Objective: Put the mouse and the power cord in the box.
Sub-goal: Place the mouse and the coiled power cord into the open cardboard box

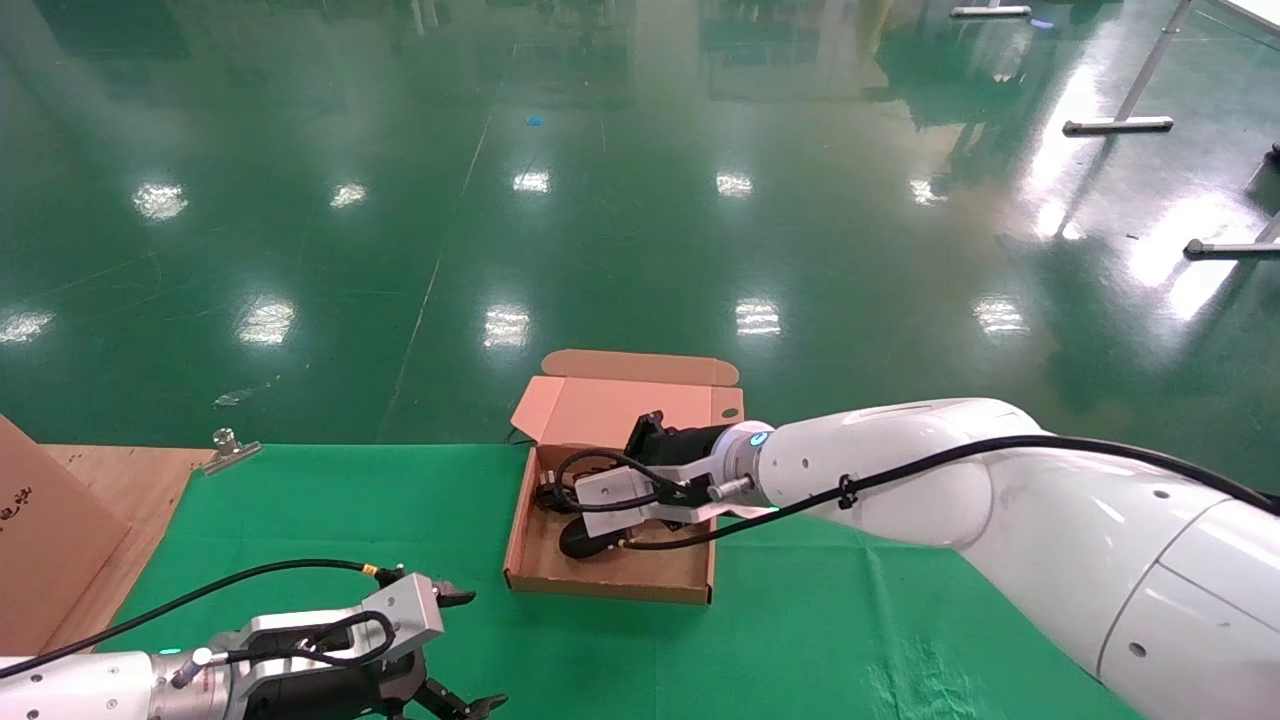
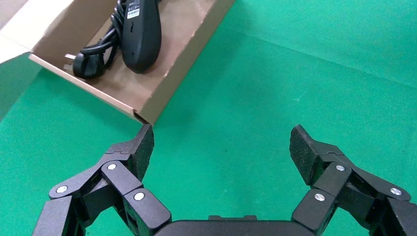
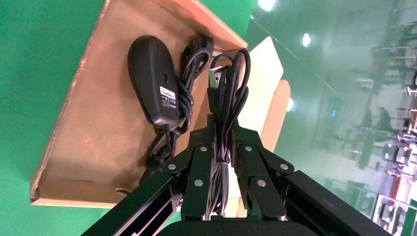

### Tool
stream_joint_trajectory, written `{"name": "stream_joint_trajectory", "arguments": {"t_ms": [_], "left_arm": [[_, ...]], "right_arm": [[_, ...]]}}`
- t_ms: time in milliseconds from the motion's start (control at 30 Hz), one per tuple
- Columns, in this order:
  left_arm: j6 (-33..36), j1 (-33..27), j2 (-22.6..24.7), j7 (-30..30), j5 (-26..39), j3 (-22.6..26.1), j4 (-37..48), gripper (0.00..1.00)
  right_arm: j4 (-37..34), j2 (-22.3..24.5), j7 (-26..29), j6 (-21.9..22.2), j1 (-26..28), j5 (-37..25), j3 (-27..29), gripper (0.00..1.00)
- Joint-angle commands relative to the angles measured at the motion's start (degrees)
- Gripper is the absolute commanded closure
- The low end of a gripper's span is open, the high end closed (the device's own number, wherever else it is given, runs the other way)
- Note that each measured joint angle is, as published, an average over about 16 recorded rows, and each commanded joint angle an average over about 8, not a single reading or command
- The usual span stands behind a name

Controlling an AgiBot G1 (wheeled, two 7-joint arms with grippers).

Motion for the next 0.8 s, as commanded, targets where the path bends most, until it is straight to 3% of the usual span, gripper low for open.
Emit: {"name": "stream_joint_trajectory", "arguments": {"t_ms": [33,800], "left_arm": [[-0.22,0.21,-0.24,-0.26,0.04,0.08,-0.56,0.00],[0.24,-0.24,0.19,0.01,0.03,-0.22,0.39,0.00]], "right_arm": [[-0.26,0.00,-0.12,0.45,-0.13,0.19,-0.39,0.00],[0.28,0.31,0.02,-0.49,-0.01,0.02,0.49,0.00]]}}
